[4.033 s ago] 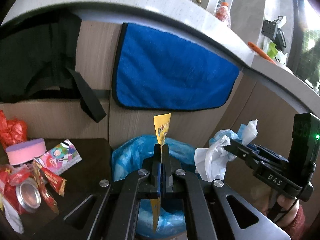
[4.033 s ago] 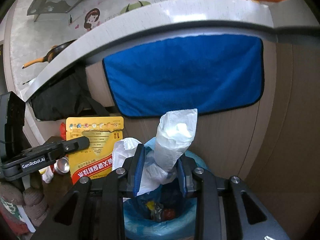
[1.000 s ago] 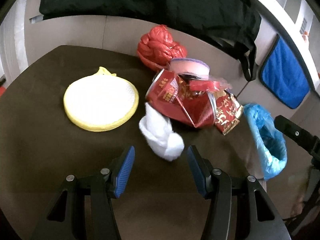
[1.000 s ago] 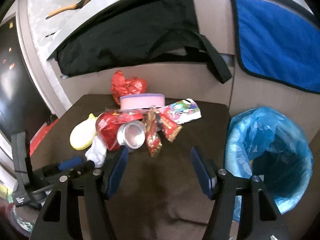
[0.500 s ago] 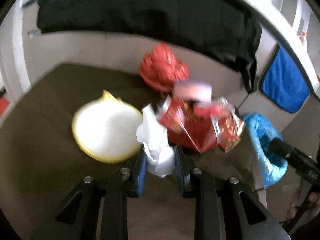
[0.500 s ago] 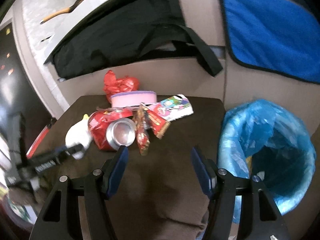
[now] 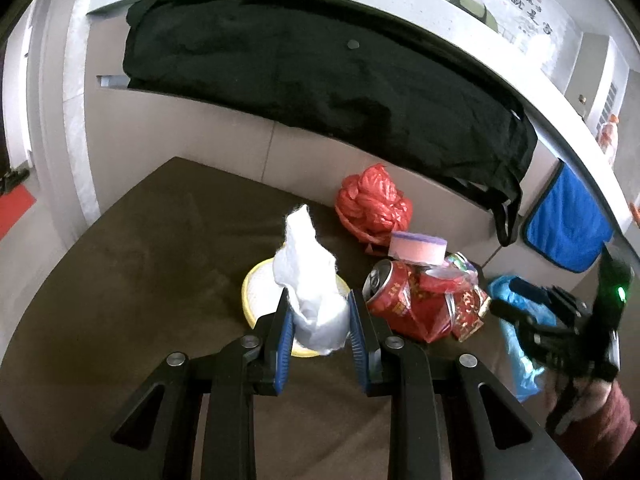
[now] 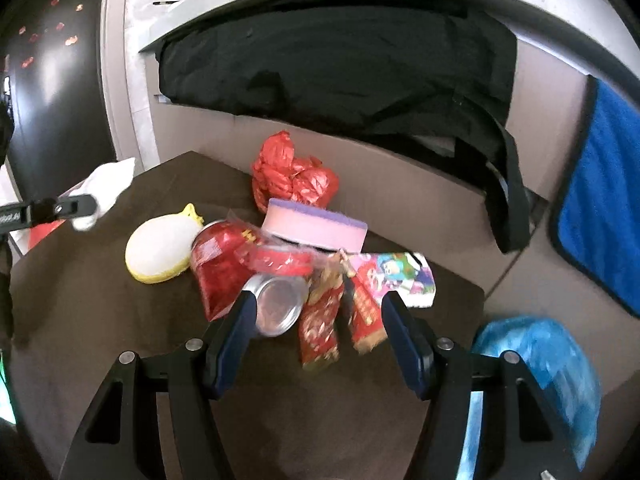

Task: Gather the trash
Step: 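Grasp the white tissue with the left tool while the right tool grasps the red snack wrapper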

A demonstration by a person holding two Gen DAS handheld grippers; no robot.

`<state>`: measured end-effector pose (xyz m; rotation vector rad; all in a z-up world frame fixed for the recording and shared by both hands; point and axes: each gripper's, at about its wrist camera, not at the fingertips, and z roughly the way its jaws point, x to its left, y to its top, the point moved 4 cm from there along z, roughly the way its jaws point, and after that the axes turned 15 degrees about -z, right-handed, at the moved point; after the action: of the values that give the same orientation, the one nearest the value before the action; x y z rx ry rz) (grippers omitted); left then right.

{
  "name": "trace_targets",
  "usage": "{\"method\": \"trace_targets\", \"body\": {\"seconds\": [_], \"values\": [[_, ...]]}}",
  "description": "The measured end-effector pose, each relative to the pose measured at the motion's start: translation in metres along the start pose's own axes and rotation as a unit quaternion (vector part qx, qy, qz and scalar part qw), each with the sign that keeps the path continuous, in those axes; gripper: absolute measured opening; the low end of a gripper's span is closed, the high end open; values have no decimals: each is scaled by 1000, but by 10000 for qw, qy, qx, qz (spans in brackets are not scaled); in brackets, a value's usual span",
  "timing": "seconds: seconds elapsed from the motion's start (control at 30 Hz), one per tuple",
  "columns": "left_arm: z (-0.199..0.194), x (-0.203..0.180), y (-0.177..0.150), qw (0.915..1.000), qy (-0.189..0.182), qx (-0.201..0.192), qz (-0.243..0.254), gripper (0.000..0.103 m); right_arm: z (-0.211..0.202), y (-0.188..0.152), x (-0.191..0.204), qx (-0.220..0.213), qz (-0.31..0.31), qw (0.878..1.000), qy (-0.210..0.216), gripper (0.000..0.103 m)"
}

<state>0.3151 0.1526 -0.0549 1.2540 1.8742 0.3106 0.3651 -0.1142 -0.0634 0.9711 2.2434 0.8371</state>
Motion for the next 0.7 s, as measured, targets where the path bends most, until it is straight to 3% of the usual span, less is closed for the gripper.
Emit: {"method": "trace_targets", "body": {"seconds": [0.13, 0.23, 0.3, 0.43, 0.5, 0.53, 0.57, 0.7], "values": [[6, 4, -7, 9999, -17, 128, -49, 27, 32, -2, -29, 431, 455, 9972, 399, 62], [9, 5, -11, 9997, -20, 241, -29, 27, 51, -7, -41, 499, 841, 9926, 720, 60], [9, 6, -12, 9997, -14, 243, -41, 27, 62, -7, -42, 593, 846, 9922, 694, 58], [7, 8, -13, 9997, 1, 225, -73, 27, 79, -9, -37, 816, 887, 9883, 938, 41], [7, 8, -14, 9997, 10, 237, -84, 27, 83, -12, -31, 863, 904, 9859, 1109, 39], [8, 8, -15, 9996, 9, 263, -93, 27, 83, -13, -28, 801, 901, 9857, 1176, 23], [10, 8, -16, 9995, 3, 299, -94, 27, 81, -14, -26, 769, 916, 9853, 1219, 14], [11, 2, -19, 9994, -40, 348, -10, 27, 68, -20, -17, 803, 1091, 9816, 1343, 10]]}}
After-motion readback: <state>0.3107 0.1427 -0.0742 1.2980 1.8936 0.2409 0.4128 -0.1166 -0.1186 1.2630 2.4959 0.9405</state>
